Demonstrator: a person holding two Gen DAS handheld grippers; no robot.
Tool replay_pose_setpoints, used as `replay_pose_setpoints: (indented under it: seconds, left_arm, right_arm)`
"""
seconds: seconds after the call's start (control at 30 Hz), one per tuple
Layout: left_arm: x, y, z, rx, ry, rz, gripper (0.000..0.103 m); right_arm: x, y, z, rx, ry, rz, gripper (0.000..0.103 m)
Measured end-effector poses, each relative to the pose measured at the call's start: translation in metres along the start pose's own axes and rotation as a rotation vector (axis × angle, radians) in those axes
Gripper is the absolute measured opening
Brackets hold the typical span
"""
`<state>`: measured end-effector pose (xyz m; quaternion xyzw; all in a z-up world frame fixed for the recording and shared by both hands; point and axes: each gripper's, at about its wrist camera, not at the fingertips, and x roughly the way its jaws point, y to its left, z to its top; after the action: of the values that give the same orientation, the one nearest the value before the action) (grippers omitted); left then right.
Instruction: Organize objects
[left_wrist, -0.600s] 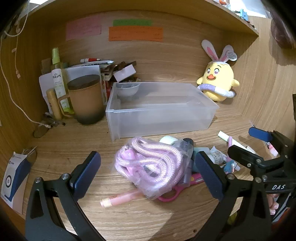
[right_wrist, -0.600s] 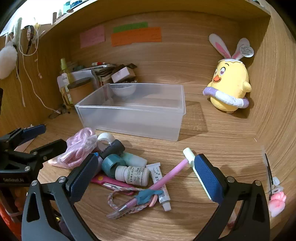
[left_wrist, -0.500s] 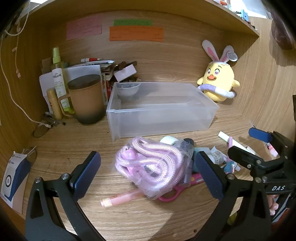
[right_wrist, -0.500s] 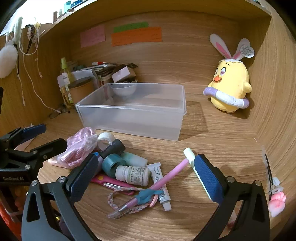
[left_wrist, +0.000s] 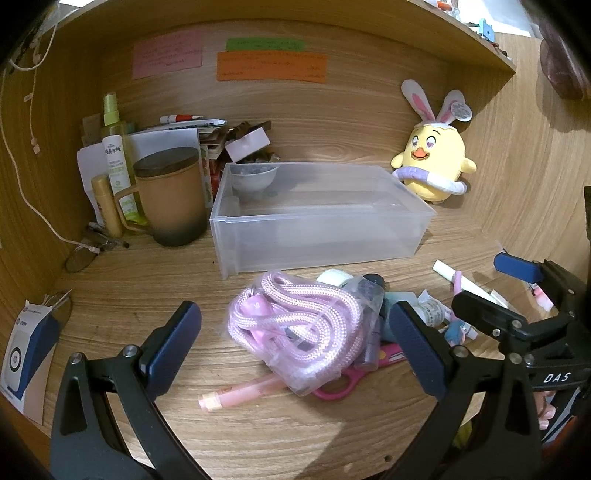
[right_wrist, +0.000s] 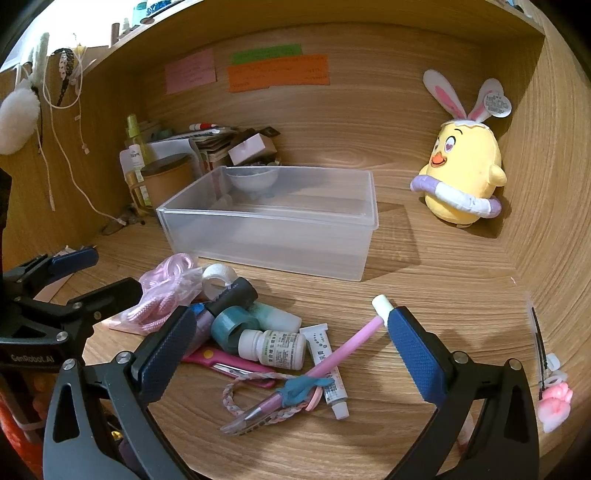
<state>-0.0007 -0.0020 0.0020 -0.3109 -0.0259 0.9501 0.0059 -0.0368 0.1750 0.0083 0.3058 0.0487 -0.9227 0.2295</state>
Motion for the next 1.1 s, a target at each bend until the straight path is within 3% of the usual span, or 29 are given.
replay_pose_setpoints:
  seconds: [1.1]
  left_arm:
    - [-0.0036, -0.0059, 0.0013, -0.003, -0.007, 0.001, 0.103]
  right_arm:
    - [-0.0009, 0.0043, 0.0005, -0.003, 0.000, 0.009, 0.103]
